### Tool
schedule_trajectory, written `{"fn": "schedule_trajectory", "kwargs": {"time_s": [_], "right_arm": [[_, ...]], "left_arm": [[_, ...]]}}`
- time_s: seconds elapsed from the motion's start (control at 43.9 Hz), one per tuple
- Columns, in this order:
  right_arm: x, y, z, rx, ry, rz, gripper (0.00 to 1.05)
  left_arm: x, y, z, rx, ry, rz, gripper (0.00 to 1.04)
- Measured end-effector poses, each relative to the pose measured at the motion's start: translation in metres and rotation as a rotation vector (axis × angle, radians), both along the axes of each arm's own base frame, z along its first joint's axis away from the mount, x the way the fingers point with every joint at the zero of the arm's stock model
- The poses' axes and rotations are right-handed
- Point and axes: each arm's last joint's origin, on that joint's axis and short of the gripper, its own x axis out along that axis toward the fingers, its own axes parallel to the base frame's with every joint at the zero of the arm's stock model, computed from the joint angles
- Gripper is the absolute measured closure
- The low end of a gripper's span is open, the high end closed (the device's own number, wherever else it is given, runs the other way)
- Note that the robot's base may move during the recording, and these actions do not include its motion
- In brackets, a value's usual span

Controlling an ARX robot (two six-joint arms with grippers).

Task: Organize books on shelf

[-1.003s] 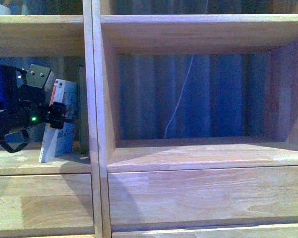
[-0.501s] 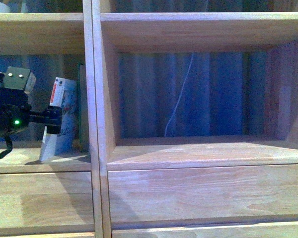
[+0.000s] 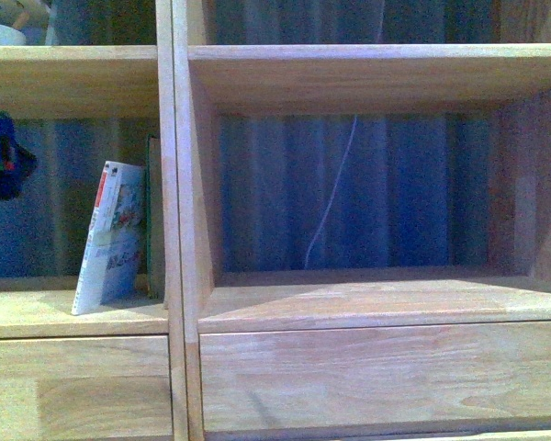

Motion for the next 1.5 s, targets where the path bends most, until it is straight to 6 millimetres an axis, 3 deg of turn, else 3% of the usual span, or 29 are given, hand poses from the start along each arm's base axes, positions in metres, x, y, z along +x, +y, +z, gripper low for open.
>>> {"fn": "schedule_trajectory", "kwargs": {"time_s": [0.068,0.114,0.182,0.296,0.387,0.479,0.524,0.615,0.706,0.957,1.139,1.504], "right_arm": [[-0.011,0.004,-0.007,0.028,0.047,0.000,0.07],[-0.032,0.015,-0.032,0.082,0.128,-0.031,0.07],[-0.044,0.025,-0.045,0.096,0.151,-0.053,0.07],[-0.053,0.034,-0.045,0.046,0.136,-0.105,0.07],[-0.052,0.033,-0.049,0.038,0.146,-0.120,0.07],[-0.051,0.038,-0.039,0.107,0.210,-0.313,0.21],[-0.051,0.044,-0.046,0.102,0.280,-0.374,0.28],[-0.051,0.053,-0.082,0.089,0.474,-0.451,0.43],[-0.049,0.066,-0.114,0.035,0.550,-0.420,0.58],[-0.052,0.088,-0.139,-0.042,0.505,-0.428,1.02],[-0.051,0.096,-0.159,-0.051,0.517,-0.426,1.02],[-0.052,0.110,-0.177,-0.058,0.512,-0.418,1.02]], "left_arm": [[-0.031,-0.002,0.002,-0.003,-0.008,-0.011,0.07],[-0.053,-0.002,0.003,-0.008,-0.018,-0.016,0.07],[-0.080,-0.001,-0.001,-0.017,-0.013,-0.023,0.07],[-0.120,0.007,-0.013,-0.060,0.002,-0.022,0.07],[-0.133,0.010,-0.018,-0.088,-0.007,-0.001,0.07],[-0.148,0.010,-0.032,-0.077,0.107,0.073,0.20],[-0.153,0.009,-0.044,-0.058,0.137,0.087,0.27],[-0.158,0.006,-0.065,-0.035,0.154,0.091,0.43],[-0.161,0.001,-0.081,-0.031,0.158,0.129,0.57],[-0.168,-0.007,-0.117,-0.018,0.161,0.089,1.02],[-0.172,-0.007,-0.134,-0.016,0.164,0.089,1.02],[-0.181,-0.007,-0.154,-0.014,0.169,0.089,1.02]]}}
